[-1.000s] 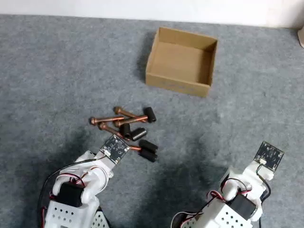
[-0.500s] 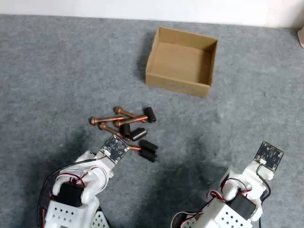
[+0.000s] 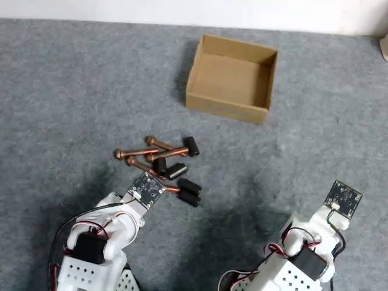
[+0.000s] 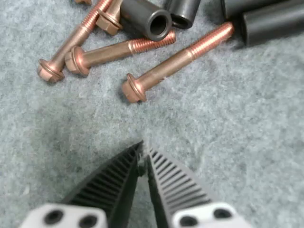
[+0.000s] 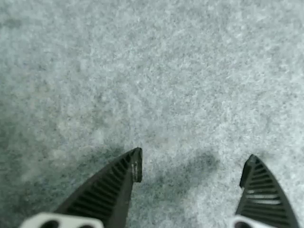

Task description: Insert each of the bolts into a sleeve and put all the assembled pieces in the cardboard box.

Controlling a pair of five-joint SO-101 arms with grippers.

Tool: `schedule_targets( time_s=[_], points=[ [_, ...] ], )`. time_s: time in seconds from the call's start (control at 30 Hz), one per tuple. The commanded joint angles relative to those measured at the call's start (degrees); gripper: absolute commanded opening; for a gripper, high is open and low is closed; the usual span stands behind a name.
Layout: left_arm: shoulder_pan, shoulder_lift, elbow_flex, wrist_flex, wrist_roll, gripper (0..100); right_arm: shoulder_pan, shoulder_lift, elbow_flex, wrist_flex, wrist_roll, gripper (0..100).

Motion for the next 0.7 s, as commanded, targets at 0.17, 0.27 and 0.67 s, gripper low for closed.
schedule_targets(
  time_s=[0.17,0.27,0.67],
  points=[
    [-0.31,-0.31,1.19,0.35,-0.18,1,0.31,-0.4,6.64,0.31,-0.44,31.0],
    [-0.22,-0.31,1.19,0.35,-0.18,1,0.22,-0.4,6.64,0.31,-0.53,31.0],
    [-24.75,-0.4,-13.23,-11.16,-0.35,1,0.75,-0.4,3.3,-7.87,-0.26,31.0]
  ],
)
